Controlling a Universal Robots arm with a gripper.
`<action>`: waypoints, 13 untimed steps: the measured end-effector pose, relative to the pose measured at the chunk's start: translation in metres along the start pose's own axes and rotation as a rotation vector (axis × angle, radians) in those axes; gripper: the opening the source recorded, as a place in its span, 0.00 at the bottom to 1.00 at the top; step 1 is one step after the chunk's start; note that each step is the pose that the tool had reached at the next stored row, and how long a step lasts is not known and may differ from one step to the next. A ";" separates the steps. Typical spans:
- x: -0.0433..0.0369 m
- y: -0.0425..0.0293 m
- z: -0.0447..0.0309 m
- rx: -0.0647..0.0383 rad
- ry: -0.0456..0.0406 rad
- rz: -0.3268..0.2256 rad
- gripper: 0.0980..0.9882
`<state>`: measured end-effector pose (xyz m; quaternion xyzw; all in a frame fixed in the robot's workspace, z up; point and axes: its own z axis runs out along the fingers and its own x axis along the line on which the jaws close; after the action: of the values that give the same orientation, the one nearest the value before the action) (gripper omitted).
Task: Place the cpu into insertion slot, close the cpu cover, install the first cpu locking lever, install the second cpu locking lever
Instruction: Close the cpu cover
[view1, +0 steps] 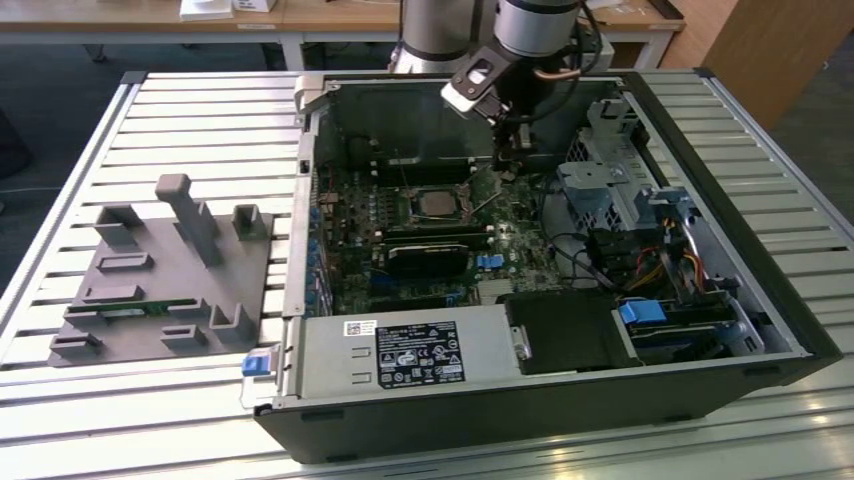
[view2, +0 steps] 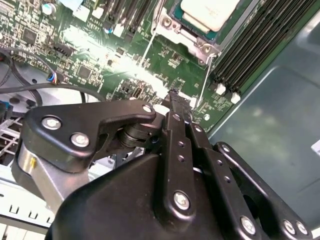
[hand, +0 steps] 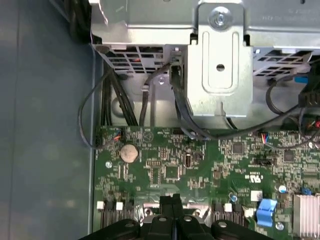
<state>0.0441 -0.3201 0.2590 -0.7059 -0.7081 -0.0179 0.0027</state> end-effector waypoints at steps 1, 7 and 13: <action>0.0002 0.0009 0.0001 0.000 -0.0001 0.000 0.02; 0.0008 0.0074 0.0010 0.000 -0.0008 0.000 0.02; 0.0009 0.0140 0.0018 0.000 -0.0009 0.000 0.02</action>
<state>0.0581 -0.3191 0.2575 -0.7059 -0.7081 -0.0174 0.0026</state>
